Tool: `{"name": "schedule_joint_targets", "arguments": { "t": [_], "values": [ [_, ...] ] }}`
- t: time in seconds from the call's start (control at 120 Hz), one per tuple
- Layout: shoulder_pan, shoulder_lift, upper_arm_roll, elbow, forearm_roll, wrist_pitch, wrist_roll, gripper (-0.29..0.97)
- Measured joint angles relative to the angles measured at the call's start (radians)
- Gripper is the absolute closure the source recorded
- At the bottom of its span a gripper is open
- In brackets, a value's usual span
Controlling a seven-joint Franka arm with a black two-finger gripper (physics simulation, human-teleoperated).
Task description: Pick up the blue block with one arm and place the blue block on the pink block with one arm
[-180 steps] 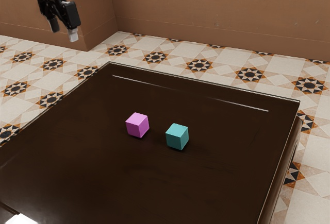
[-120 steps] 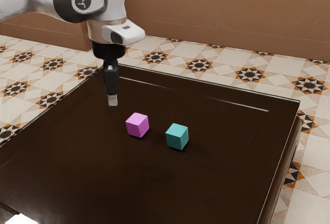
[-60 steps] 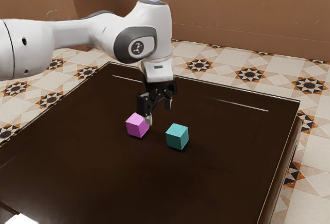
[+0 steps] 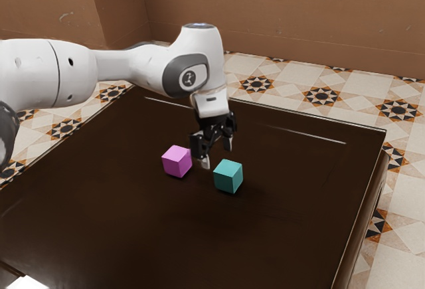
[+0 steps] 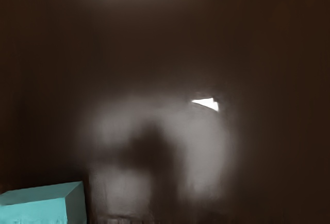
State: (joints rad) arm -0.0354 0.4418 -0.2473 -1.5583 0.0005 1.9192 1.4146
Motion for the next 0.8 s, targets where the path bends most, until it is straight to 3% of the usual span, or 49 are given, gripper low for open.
{"name": "schedule_joint_targets", "arguments": {
  "t": [0.517,0.8],
  "values": [
    [-0.011,0.210,0.062,0.213,-0.007,0.029,0.029,0.00],
    [-0.033,0.273,0.090,0.250,-0.004,0.031,0.037,0.00]
  ]
}}
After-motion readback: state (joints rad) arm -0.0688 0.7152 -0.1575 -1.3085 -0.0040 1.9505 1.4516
